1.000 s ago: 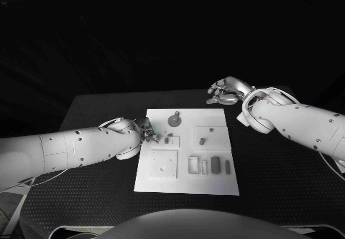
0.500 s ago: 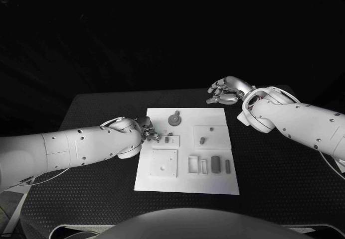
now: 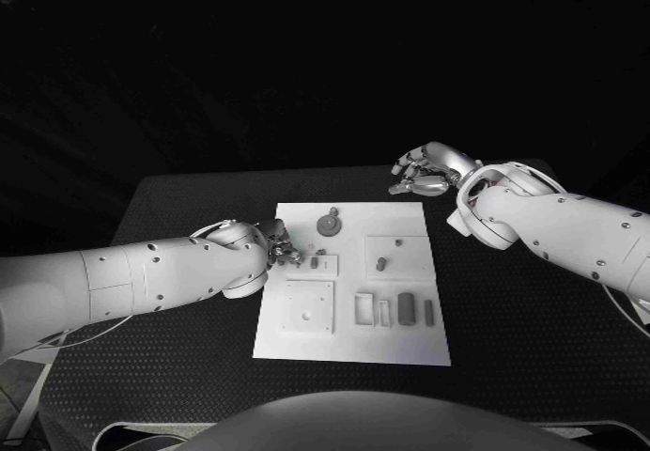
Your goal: Assemble the parts on the task board
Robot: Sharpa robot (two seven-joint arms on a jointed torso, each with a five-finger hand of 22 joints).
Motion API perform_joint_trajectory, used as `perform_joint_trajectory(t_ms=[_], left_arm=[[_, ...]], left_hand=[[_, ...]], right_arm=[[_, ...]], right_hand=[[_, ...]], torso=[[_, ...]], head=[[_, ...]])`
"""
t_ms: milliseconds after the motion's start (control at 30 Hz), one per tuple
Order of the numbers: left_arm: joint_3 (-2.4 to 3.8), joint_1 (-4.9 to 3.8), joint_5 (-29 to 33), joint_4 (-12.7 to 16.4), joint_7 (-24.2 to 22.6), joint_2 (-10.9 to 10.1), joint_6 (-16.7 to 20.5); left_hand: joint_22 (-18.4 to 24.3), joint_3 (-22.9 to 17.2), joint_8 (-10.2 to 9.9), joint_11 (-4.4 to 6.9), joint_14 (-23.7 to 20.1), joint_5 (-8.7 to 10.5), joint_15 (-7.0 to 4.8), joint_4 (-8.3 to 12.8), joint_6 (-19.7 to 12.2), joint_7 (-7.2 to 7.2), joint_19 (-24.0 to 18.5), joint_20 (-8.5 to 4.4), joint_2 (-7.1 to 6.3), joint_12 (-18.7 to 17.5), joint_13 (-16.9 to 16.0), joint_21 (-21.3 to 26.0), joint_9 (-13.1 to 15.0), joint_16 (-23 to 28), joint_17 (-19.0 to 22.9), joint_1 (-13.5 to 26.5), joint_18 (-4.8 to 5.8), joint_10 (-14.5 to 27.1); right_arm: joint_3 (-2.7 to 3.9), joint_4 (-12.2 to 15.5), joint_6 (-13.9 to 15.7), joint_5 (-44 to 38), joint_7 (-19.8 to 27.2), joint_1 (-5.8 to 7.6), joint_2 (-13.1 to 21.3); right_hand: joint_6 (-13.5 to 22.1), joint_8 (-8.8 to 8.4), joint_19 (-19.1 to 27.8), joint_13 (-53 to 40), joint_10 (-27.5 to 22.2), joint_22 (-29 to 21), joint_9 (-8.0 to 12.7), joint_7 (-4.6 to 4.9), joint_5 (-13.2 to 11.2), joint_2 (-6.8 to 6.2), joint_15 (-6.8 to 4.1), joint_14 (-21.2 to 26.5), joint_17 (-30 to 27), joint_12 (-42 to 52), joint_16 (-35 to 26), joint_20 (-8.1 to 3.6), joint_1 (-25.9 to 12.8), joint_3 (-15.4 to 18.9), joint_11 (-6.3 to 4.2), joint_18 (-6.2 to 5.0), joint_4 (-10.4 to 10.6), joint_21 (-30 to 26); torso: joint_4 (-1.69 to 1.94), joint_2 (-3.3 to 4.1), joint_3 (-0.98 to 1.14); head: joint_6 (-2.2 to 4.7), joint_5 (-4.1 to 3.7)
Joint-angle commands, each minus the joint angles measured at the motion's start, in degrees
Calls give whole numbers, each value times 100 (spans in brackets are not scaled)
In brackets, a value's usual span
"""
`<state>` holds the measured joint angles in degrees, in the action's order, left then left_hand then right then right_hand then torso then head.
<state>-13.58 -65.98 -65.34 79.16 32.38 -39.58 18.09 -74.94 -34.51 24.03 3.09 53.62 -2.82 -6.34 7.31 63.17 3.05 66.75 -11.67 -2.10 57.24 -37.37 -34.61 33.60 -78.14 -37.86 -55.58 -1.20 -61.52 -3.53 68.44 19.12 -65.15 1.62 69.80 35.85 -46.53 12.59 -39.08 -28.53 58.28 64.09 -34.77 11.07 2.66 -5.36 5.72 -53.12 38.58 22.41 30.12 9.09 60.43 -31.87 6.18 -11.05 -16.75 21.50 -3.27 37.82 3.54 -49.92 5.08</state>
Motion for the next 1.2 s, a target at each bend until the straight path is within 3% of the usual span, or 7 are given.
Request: perform_joint_trajectory(t_ms=[33, 500, 1200], left_arm=[[-9, 18, 41, 5, -15, 12, -116], [-9, 18, 153, 15, -38, -10, -137], [-8, 18, 87, -25, -23, -37, -97]], left_hand=[[-122, 8, 264, 34, 3, -31, -42, -23, 211, -115, 0, -50, -61, 22, 8, -27, 192, -26, 11, 48, -195, -16], [-113, 18, 309, 45, 14, -29, -60, -155, 204, -123, 10, -70, -282, 47, 44, -53, 178, -61, 75, 186, -194, -28], [-109, 6, 315, 45, 9, -30, -65, -192, 187, -120, 5, -75, -307, 48, 60, -54, 170, -65, 101, 200, -194, -21]], right_arm=[[4, 0, -43, -8, 32, 3, -5], [4, -8, -89, -8, 30, 3, -8], [4, -7, -84, -8, 31, 3, -10]], right_hand=[[-38, 34, 23, 11, -53, 7, 7, 6, 9, 4, 16, 6, 7, 5, -23, 9, 56, 25, 6, 97, 2, -35], [-35, 34, 30, 28, -59, 9, 9, 7, 9, -3, 20, 9, 14, 6, -39, 13, 64, 33, 9, 96, 1, -42], [-31, 34, 34, 43, -64, 12, 11, 9, 9, -4, 24, 9, 21, 8, -52, 16, 68, 39, 12, 95, 3, -47]], torso=[[2, -3, 1], [2, 2, -1], [2, 4, -3]], head=[[-3, 0], [-8, 0], [-8, 9]])
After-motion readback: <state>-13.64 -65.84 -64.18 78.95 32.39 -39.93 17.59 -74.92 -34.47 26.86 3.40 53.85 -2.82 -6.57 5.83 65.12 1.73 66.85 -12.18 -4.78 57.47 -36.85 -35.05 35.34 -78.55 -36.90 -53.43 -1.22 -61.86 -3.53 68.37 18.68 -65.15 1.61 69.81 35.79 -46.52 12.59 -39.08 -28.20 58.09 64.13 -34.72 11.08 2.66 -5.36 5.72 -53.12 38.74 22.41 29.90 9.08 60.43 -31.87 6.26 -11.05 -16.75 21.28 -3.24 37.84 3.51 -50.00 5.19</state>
